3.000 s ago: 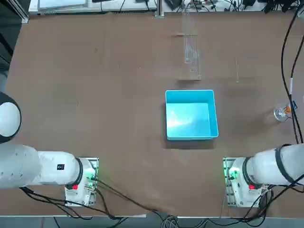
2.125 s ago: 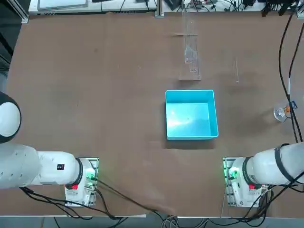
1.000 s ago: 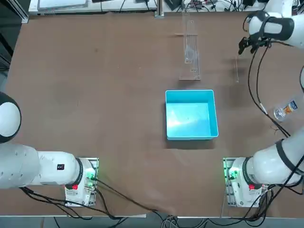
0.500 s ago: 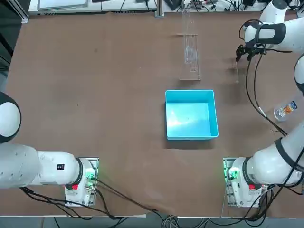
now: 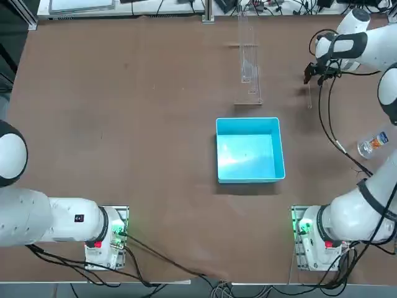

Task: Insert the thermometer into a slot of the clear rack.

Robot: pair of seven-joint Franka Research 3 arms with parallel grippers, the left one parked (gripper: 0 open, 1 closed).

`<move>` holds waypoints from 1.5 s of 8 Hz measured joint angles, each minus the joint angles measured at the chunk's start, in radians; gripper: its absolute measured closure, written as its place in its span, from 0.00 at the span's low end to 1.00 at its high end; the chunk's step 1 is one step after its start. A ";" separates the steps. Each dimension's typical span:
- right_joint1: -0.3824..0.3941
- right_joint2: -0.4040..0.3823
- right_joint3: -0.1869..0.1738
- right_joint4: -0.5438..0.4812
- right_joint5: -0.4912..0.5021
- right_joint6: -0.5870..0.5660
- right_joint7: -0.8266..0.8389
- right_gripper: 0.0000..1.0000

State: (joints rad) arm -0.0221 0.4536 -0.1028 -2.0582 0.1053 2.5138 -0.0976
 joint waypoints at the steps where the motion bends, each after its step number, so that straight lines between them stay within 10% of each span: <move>1: 0.004 0.012 0.004 0.000 0.000 0.017 0.033 0.07; 6: 0.010 0.045 0.009 0.000 0.002 0.052 0.067 0.19; 11: 0.010 0.050 0.007 0.001 0.002 0.052 0.068 0.52; 12: 0.009 0.046 0.005 0.003 0.002 0.051 0.068 0.72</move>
State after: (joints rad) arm -0.0127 0.4998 -0.0974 -2.0549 0.1073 2.5651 -0.0291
